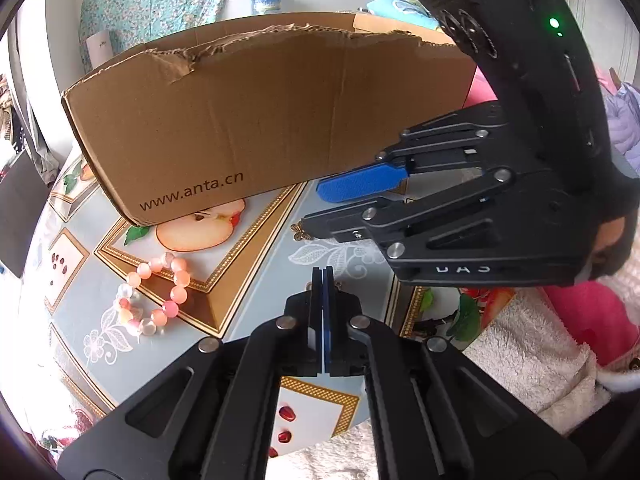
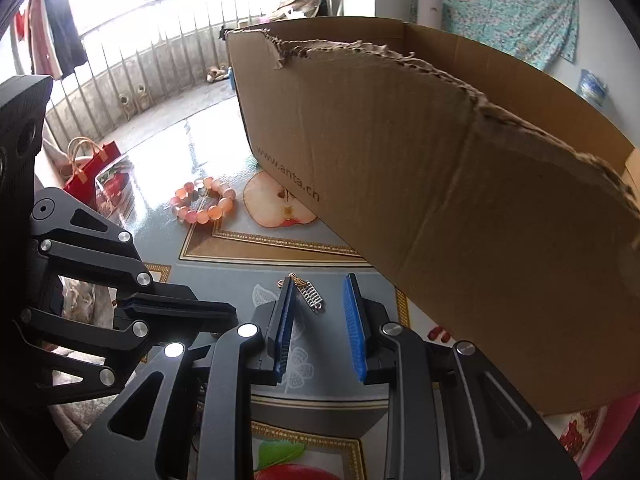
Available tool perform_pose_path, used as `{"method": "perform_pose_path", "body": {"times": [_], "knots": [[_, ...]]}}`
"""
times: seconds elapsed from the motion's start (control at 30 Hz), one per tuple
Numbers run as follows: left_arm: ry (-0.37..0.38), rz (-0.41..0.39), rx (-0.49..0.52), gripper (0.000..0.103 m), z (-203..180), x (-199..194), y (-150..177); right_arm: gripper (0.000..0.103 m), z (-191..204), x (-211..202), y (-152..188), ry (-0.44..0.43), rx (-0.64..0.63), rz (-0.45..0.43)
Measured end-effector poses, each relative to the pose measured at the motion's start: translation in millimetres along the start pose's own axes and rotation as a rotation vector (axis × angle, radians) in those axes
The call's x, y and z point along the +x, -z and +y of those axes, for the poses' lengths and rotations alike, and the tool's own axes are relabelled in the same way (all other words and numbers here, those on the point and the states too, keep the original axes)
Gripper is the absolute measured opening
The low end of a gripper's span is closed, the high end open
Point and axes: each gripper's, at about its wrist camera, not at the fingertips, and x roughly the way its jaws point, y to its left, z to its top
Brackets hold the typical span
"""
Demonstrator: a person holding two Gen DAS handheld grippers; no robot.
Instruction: Organize jewelry
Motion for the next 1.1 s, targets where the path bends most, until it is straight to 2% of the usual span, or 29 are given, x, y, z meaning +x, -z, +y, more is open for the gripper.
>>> {"method": "perform_pose_path", "body": {"times": [0.03,0.1,0.17,0.43,0.5,0.63,0.83,1.1], "knots": [[0.003,-0.003,-0.002,0.0,1.1,-0.8,1.3,0.024,-2.1,-1.2,-2.7,-0.014,0.002,0.007],[0.005,-0.007,-0.006,0.0,2.0,-0.5,1.6,0.012,-6.7,-0.9,-6.3,-0.038,0.001,0.026],[0.009,-0.012,-0.018,0.0,3.8,-0.1,2.1,0.006,-8.7,-1.9,-7.4,-0.062,0.013,0.043],[0.051,-0.026,-0.043,0.001,14.5,-1.2,10.2,0.005,-23.6,-12.0,3.3,-0.035,0.142,0.04],[0.062,-0.035,-0.045,0.003,19.3,-4.3,11.3,0.005,-29.5,-17.5,9.6,-0.019,0.192,0.034],[0.08,-0.065,-0.041,0.017,25.0,-12.0,12.2,0.005,-41.2,-30.4,26.5,-0.015,0.304,0.019],[0.041,-0.021,-0.023,0.02,20.0,-7.5,14.7,0.005,-65.1,-50.9,54.3,-0.045,0.491,-0.035],[-0.062,0.022,0.046,0.019,0.9,-3.1,6.4,0.005,-76.8,-77.0,70.0,-0.056,0.559,-0.111]]}}
